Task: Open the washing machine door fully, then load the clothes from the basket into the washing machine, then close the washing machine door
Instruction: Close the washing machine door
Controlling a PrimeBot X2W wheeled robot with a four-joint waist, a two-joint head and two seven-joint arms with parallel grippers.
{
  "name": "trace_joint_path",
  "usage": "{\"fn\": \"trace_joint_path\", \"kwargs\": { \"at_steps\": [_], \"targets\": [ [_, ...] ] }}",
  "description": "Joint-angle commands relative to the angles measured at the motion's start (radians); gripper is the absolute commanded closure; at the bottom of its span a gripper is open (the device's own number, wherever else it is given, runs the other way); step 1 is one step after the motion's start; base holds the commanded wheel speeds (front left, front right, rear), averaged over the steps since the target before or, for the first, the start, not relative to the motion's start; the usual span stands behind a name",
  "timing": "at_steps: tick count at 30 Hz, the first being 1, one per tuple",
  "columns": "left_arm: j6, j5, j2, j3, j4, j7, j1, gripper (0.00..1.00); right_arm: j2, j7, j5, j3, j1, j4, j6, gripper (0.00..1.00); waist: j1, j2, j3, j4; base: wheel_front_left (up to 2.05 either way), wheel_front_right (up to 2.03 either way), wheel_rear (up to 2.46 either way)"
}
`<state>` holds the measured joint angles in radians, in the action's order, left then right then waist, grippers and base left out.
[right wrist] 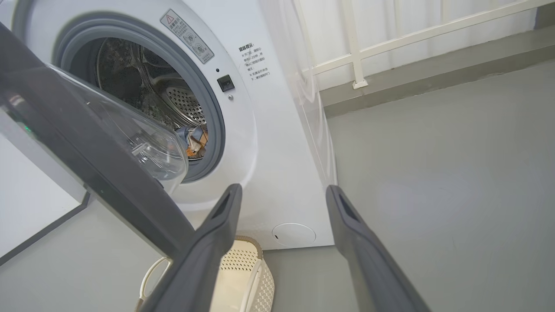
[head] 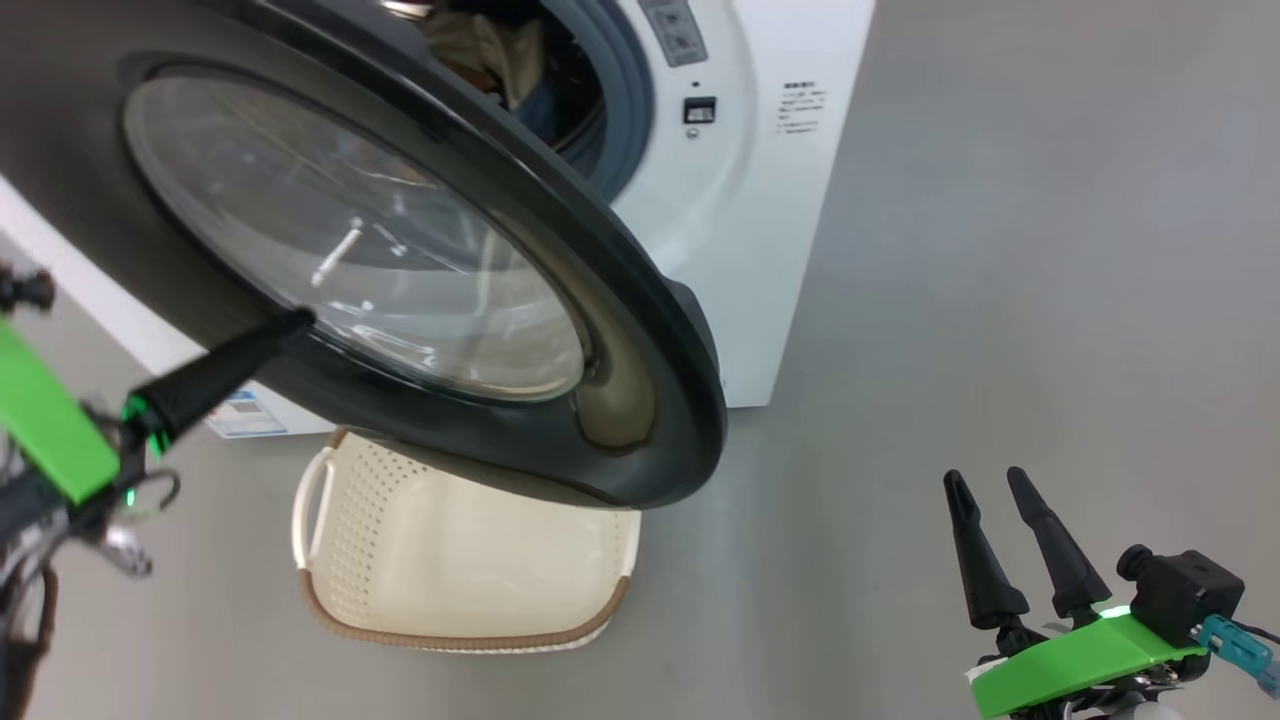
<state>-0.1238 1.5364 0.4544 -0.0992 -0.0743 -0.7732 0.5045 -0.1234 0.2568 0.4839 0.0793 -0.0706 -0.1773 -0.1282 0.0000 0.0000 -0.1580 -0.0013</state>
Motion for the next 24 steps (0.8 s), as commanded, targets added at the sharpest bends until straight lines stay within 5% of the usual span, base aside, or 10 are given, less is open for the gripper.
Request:
{"fn": "trace_joint_path", "kwargs": {
  "at_steps": [1, 2, 3, 13, 24],
  "targets": [
    [-0.007, -0.002, 0.050, 0.057, 0.028, 0.022, -0.009, 0.52, -0.011, 0.005, -0.013, 0.025, -0.023, 0.021, -0.003, 0.00, 0.0000, 0.0000, 0.012, 0.015, 0.00, 0.00, 0.00],
    [-0.007, 0.001, 0.044, 0.065, 0.026, 0.038, -0.034, 0.12, -0.013, 0.005, -0.013, 0.025, -0.023, 0.020, -0.003, 0.00, 0.0000, 0.0000, 0.015, 0.021, 0.00, 0.00, 0.00],
    [-0.007, 0.002, 0.041, 0.070, 0.025, 0.052, -0.059, 0.00, -0.015, 0.005, -0.012, 0.025, -0.021, 0.020, -0.003, 0.00, 0.0000, 0.0000, 0.016, 0.026, 0.00, 0.00, 0.00],
    [-0.007, -0.079, 0.011, 0.078, 0.032, 0.295, -0.273, 0.00, -0.036, 0.005, -0.006, 0.030, -0.006, 0.018, -0.003, 0.00, 0.0000, 0.0000, 0.026, 0.040, 0.00, 0.00, 0.00],
    [-0.007, -0.197, 0.048, -0.053, 0.021, 0.657, -0.411, 0.00, -0.055, 0.005, -0.002, 0.027, 0.014, 0.016, -0.003, 0.00, 0.0000, 0.0000, 0.036, 0.002, 0.00, 0.00, 0.00]
  ]
}}
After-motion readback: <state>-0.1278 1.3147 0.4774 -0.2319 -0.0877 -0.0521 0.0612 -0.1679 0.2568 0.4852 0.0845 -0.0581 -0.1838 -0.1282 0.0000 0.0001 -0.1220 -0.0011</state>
